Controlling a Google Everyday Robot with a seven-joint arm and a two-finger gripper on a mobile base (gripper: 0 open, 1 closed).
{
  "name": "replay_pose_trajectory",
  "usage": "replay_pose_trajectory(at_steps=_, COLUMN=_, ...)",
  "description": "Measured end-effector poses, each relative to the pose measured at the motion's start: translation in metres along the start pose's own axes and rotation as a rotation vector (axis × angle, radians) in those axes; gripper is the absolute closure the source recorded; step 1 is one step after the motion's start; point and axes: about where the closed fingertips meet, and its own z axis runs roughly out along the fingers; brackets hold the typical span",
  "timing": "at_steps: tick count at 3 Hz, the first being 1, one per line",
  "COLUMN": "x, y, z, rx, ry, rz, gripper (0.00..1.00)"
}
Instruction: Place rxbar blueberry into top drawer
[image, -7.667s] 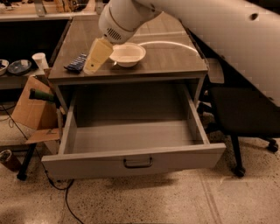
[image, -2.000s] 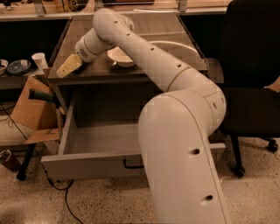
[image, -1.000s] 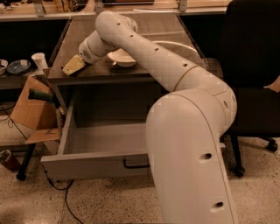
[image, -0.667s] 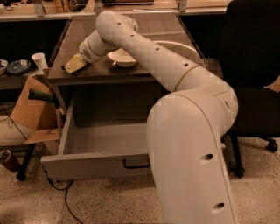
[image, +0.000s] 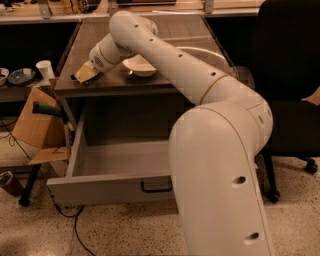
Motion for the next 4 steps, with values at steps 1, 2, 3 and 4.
replay_pose_trajectory(at_steps=1, x=0.001, y=0.005, z=-0.012, rx=-0.009, ry=-0.022, rz=-0.023, gripper=1.00)
replay_pose_trajectory(at_steps=2, x=0.003, y=0.015, z=-0.027, rx=-0.034, ry=-0.058, rz=-0.051, gripper=1.00)
replay_pose_trajectory(at_steps=3, x=0.011, y=0.029, z=-0.049, rx=-0.076, ry=-0.111, rz=-0.083, gripper=1.00)
replay_pose_trajectory(at_steps=4, x=0.023, y=0.048, z=-0.076, rx=-0.138, ry=-0.172, rz=-0.115, gripper=1.00)
